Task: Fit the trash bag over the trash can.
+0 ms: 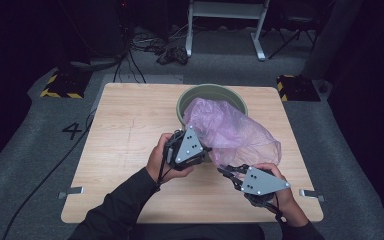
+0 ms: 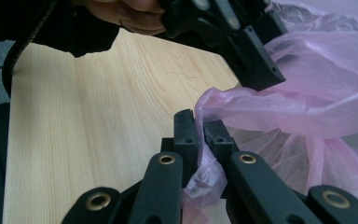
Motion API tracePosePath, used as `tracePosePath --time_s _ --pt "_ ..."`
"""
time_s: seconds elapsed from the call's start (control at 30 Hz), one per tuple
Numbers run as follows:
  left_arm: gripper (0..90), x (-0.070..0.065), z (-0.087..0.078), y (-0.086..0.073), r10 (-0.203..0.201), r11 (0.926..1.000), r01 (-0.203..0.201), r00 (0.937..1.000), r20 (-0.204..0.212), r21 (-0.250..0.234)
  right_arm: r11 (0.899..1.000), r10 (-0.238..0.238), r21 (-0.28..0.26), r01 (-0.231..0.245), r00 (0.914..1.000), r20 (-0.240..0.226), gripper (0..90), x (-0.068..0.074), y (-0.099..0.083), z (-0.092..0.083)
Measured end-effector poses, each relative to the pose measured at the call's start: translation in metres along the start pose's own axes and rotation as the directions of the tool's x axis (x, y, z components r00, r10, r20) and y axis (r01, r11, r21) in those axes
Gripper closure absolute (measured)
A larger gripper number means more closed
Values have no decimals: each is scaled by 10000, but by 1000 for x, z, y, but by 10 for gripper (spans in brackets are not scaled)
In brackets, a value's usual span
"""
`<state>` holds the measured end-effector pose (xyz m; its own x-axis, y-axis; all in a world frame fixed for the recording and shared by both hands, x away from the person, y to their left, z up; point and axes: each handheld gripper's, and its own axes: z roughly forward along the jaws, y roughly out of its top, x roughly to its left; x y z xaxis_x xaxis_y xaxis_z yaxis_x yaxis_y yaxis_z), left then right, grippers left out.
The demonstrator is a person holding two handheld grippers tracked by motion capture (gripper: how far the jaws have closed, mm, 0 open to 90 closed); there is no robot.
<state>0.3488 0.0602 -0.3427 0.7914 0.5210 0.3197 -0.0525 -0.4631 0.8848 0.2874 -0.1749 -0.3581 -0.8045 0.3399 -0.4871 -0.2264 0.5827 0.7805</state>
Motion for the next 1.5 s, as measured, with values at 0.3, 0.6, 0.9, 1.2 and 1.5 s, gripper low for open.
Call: tracePosePath --time_s 0.3,0.6,0.9,1.2,1.5 --pt "900 25 -20 -25 307 9990 -283 9972 -684 347 9984 565 27 -565 9983 162 876 -2 -13 -9" --pt "900 41 -32 -60 5 9961 79 9954 -957 875 9905 1351 209 -1360 9900 398 743 -11 -34 -7" --pt "900 42 -41 -67 -460 9979 510 9921 -1170 403 9939 1087 -229 -1082 9938 251 402 -2 -27 -38" --pt "900 42 -43 -65 -547 9979 583 9915 -1183 269 9887 431 -1479 -251 9918 1200 371 3 3 -95" --pt "900 47 -43 -63 -693 9973 718 9912 -1124 183 9990 -451 75 445 9730 2263 257 -29 18 -66"
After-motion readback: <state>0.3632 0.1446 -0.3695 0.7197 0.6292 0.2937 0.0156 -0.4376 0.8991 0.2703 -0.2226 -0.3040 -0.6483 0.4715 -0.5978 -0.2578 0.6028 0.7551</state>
